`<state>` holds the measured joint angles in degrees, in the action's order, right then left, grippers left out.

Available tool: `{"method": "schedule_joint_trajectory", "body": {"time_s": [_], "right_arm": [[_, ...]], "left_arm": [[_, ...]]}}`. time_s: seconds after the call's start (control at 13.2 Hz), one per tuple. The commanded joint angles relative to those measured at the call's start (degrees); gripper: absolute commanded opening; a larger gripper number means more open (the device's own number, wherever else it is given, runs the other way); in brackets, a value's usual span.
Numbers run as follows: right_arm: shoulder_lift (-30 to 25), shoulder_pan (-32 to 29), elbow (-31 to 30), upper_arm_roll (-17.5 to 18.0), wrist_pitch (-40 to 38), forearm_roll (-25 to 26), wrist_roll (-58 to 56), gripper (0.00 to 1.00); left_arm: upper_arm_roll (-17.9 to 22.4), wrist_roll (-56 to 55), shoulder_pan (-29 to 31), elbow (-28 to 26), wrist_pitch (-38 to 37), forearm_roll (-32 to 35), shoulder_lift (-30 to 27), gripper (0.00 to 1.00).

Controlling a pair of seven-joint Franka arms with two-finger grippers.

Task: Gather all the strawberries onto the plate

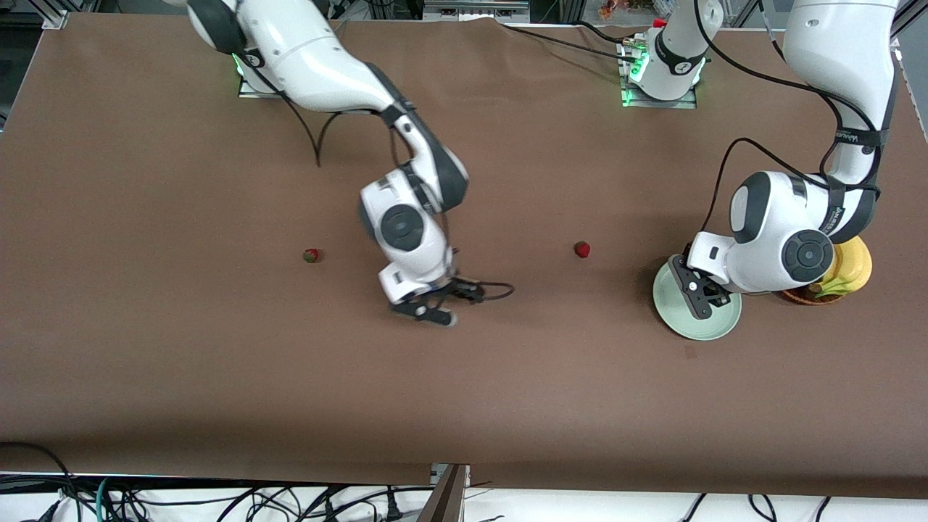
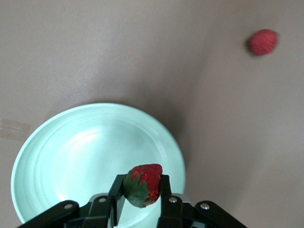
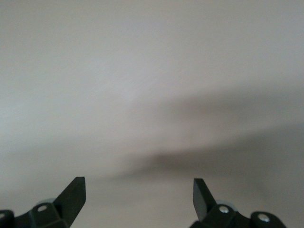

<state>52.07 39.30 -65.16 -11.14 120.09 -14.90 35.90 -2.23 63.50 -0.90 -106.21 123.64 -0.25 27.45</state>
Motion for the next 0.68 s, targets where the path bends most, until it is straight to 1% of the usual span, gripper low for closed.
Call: {"method": "schedule_joint_trajectory", "body": {"time_s": [0.0,0.08,0.15,0.23,0.38,0.45,0.6], "right_arm": [[-7.23,-1.51,-11.98,-6.14,-3.19,0.4,-17.73,1.0],[-8.81,-1.51,-15.75,-9.13,-3.19,0.31,-24.58,1.0],[-10.4,-1.51,-19.79,-11.42,-2.67,-0.04,-30.13,1.0],[-12.33,-2.03,-24.45,-12.92,-2.06,-0.74,-33.41,1.0],[-17.24,-3.26,-33.32,-13.03,-1.79,-1.54,-35.72,1.0],[-19.79,-3.36,-37.55,-13.03,-1.09,-1.62,-35.81,0.99],[-23.67,-3.36,-44.76,-13.03,0.66,-2.06,-35.81,0.96]], "left_arm": [[-0.58,2.33,0.46,-4.35,7.21,1.22,0.67,0.14],[-0.58,2.76,0.46,-4.44,7.14,1.22,0.5,0.75],[-0.67,5.38,0.46,-4.36,6.97,1.22,0.24,1.0],[-0.76,8.53,0.72,-4.1,6.88,1.22,-0.02,1.0],[-1.02,9.62,0.29,-3.83,3.21,1.22,-2.91,1.0],[-1.11,8.66,-0.06,-3.48,0.66,0.96,-4.75,1.0],[-1.28,1.05,-0.07,-2.52,-4.96,0.34,-6.96,1.0]]}}
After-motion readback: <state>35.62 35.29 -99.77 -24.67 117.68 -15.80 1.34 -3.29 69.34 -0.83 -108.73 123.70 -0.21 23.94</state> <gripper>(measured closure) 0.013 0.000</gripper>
